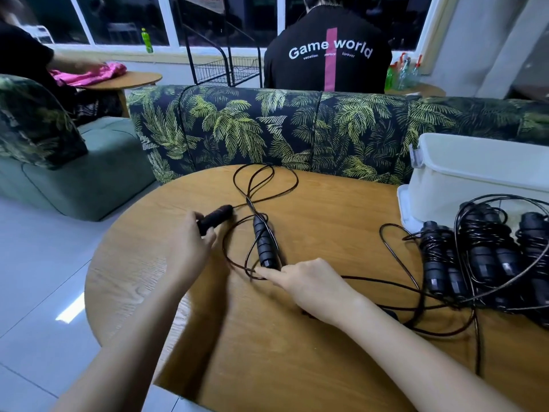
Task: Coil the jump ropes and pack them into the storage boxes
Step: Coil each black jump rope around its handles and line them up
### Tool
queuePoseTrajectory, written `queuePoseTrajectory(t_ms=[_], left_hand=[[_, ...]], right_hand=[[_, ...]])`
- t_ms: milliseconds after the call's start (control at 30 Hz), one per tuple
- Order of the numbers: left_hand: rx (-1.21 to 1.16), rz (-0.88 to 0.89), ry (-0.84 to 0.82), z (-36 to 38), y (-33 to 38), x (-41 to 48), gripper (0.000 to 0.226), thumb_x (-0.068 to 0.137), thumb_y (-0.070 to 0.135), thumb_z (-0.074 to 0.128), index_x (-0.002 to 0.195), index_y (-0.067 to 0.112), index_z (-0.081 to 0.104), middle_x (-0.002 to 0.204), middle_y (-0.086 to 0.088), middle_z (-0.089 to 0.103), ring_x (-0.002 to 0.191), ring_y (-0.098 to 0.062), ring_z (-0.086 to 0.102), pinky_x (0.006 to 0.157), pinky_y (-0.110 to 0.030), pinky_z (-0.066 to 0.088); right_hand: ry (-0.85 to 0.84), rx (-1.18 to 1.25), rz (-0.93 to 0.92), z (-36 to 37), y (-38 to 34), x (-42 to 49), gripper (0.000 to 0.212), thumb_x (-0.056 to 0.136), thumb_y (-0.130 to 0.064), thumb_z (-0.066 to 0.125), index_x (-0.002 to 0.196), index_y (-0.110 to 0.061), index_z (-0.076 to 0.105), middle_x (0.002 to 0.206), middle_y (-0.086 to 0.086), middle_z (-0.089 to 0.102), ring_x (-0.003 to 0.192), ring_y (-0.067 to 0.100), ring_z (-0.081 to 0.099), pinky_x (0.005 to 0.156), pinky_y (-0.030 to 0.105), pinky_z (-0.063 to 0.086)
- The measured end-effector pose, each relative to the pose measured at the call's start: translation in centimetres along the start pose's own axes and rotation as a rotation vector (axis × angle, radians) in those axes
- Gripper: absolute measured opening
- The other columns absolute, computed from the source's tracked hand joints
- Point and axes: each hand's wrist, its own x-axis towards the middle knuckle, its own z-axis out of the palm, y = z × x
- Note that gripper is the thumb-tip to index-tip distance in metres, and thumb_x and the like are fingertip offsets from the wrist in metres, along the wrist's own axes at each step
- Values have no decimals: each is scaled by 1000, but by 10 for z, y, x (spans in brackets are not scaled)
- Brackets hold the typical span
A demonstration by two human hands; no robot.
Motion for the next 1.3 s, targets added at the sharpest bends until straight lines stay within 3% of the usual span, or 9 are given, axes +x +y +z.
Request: queuePoseTrajectory(t_ms=[133,200,300,467,600,767,900,1200,1300], left_hand=[[306,76,-45,3,9,4,39,81,9,71,118,10,59,118,-16,58,104,-37,53,81,-43,44],[171,243,-113,9,31,-3,26,86,-1,66,111,6,66,112,-13,63,99,-32,60,78,-34,45],[131,199,-378,26,50,-15,30,91,-5,56,117,7,65,105,-7,68,87,-18,62,77,-28,53],[-78,-43,-422,36,52,-17,28,88,6,69,116,7,64,96,-12,71,74,-20,69,72,-33,60],[-216,-153,-487,41,56,-22,35,89,27,72,113,4,65,85,-11,73,73,-20,73,73,-37,62],[49,-94,-544,43,75,-23,43,90,51,63,89,8,69,74,-2,67,63,-13,62,54,-23,49],[56,-95,-563,50,84,-21,30,82,41,72,83,12,65,80,-5,70,80,-22,69,68,-32,55],[42,170,-97,32,62,-14,31,92,14,60,120,6,47,119,-14,46,91,-35,57,72,-38,42],[38,214,16,24,32,7,32,86,6,63,116,3,51,113,-18,46,87,-41,55,72,-49,46]], right_hand=[[0,9,31,3,2,-2,62,95,-21,5,152,-23,30,95,8,63,85,33,63,61,39,43],[-10,17,44,5,1,-2,56,101,-16,15,154,-26,28,97,9,63,87,33,62,61,38,39],[39,-30,65,16,3,-5,52,101,-15,25,151,-25,37,94,6,65,83,30,63,57,38,39],[243,-274,129,30,14,-21,14,82,-28,77,94,-21,74,61,-8,59,54,15,56,41,24,37],[373,-291,249,33,27,-29,34,92,-36,41,71,-27,67,60,-12,54,60,12,52,44,22,32],[374,-236,292,36,28,-34,37,92,-40,37,72,-29,67,61,-14,54,59,10,51,44,20,26],[372,-236,318,37,29,-34,39,92,-43,35,71,-30,66,59,-14,54,59,9,51,46,19,22],[389,-267,333,40,33,-34,33,93,-37,46,66,-27,63,54,-12,52,54,10,50,42,21,19],[368,-249,335,40,37,-33,23,85,-35,74,67,-26,62,55,-11,52,53,11,51,42,22,18]])
